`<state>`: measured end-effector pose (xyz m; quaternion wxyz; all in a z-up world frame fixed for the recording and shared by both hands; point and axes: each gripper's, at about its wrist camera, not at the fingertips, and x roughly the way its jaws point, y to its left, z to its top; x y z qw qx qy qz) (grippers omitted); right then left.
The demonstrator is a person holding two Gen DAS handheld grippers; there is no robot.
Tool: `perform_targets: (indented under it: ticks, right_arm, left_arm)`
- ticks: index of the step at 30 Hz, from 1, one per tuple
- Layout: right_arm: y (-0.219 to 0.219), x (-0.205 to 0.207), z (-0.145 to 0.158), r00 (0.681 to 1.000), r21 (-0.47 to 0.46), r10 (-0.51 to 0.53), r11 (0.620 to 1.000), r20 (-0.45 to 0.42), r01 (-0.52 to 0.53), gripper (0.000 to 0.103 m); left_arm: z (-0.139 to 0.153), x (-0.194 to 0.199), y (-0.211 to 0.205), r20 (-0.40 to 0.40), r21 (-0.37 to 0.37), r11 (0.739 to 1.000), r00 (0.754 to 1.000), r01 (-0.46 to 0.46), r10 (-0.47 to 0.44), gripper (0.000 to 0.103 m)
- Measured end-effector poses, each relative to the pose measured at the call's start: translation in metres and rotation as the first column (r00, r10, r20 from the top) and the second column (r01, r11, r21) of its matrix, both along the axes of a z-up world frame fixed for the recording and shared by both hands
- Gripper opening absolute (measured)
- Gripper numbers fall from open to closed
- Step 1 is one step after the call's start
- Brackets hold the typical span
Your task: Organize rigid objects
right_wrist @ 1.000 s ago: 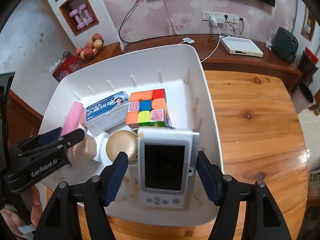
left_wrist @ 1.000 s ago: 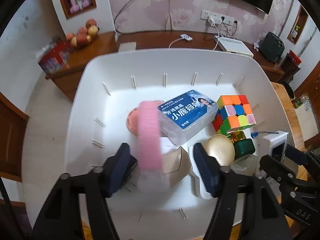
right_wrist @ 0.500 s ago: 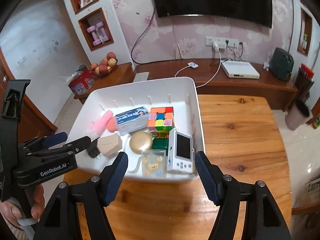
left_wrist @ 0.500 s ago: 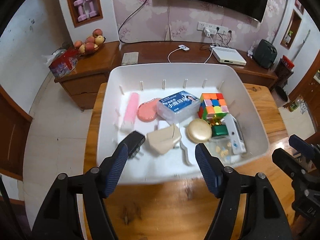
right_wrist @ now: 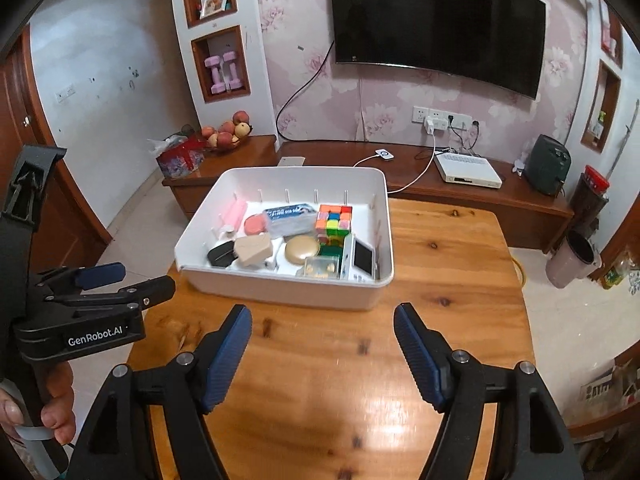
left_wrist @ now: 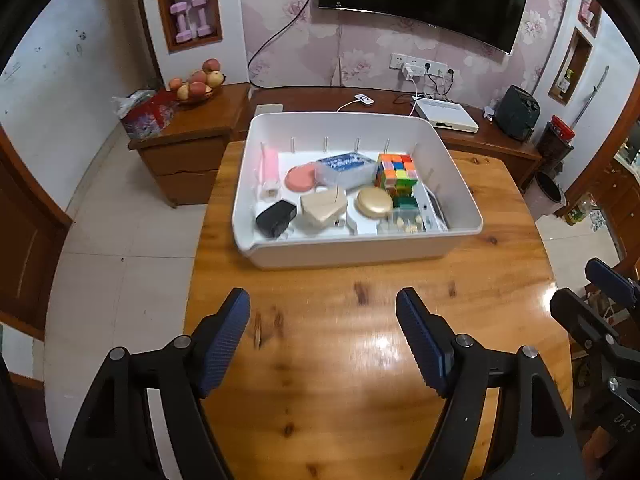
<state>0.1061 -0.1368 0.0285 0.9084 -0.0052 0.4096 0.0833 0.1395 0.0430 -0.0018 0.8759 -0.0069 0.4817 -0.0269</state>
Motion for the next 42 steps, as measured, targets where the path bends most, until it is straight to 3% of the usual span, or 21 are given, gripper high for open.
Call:
perform_targets:
  ticks: [4,13,18,22,34,42]
  right_arm:
    - [-0.009,-0.037,0.002,1.0,0.005,0.01,1.0,0.004,-0.01,0.081]
    - [-0.026,-0.112,-0.012,0.999,0.009,0.017,1.0,-0.03,-0.017,0.081]
    - [-0.033,-0.142,-0.012,1.0,0.028,-0.004,1.0,-0.025,0.005,0.081]
    - [-0.034,-0.156,-0.007,1.0,0.031,-0.019,0.999,-0.018,0.019,0.081]
    - [-0.047,-0.179,0.012,0.998,0.042,-0.061,0.997,0.005,0.061,0.081]
    - [-0.042,-0.182,0.012,0.998,-0.003,-0.067,0.998,0.013,0.067,0.081]
  left_arm:
    - [-0.004,-0.035,-0.002,-0.034,0.007,1.0,0.999,-0.025,0.025,0.078]
    - [-0.017,-0.096,-0.012,-0.118,-0.108,0.994,0.993,0.012,-0.025,0.078]
    - [-0.01,-0.127,-0.023,-0.088,-0.098,0.995,0.996,0.015,-0.024,0.078]
    - [-0.003,-0.143,-0.028,-0.068,-0.066,0.998,0.997,0.024,-0.028,0.08]
    - [0.005,-0.161,-0.026,-0.01,-0.066,0.998,1.0,-0.01,0.01,0.081]
    - [0.004,-0.163,-0.039,-0.008,-0.044,0.999,1.0,0.012,-0.013,0.081]
